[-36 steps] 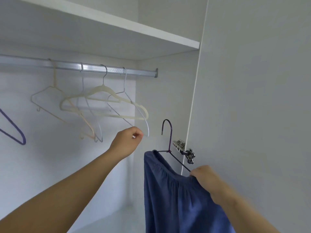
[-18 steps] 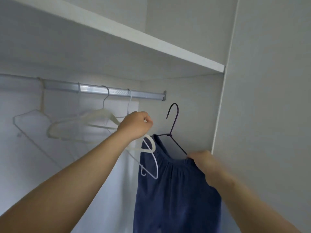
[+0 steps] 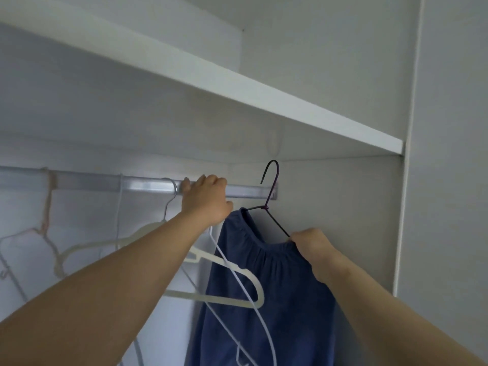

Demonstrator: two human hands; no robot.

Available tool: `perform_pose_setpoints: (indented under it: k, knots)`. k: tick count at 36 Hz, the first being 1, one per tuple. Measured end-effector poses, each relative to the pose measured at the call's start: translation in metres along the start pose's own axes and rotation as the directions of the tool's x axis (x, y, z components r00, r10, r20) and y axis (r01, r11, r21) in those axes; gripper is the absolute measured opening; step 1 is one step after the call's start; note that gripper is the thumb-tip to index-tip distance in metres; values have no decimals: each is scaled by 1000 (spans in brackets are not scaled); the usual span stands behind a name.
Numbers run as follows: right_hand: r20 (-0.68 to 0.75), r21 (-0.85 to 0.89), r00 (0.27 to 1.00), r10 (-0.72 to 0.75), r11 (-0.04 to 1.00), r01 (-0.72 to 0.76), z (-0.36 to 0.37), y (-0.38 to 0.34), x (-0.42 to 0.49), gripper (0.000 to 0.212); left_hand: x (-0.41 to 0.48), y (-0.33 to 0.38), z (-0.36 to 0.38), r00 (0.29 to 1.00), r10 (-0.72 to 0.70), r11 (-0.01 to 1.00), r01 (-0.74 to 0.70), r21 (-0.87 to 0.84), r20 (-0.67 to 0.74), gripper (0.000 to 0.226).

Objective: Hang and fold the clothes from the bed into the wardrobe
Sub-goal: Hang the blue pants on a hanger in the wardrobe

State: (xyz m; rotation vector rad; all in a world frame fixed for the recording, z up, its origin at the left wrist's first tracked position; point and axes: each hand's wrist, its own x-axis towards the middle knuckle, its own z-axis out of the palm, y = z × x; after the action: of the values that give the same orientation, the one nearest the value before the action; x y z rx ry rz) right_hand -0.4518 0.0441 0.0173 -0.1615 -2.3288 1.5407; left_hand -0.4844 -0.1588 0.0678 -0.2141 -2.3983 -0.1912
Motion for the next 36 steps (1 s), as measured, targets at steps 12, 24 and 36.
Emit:
perform_pose_setpoints:
  k: [12, 24, 36]
  knots:
    - [48, -5, 998, 50, 999, -50, 23, 18, 29, 14, 2, 3, 23, 993, -2, 995, 14, 102, -116, 53]
    - [81, -60, 995, 53, 997, -49, 15, 39, 21, 4, 0, 0, 27, 992, 17, 992, -1, 125, -123, 54]
    - [143, -17, 989, 48, 999, -46, -3, 39, -6, 27, -10, 10, 15, 999, -48, 994, 49, 99, -13, 60]
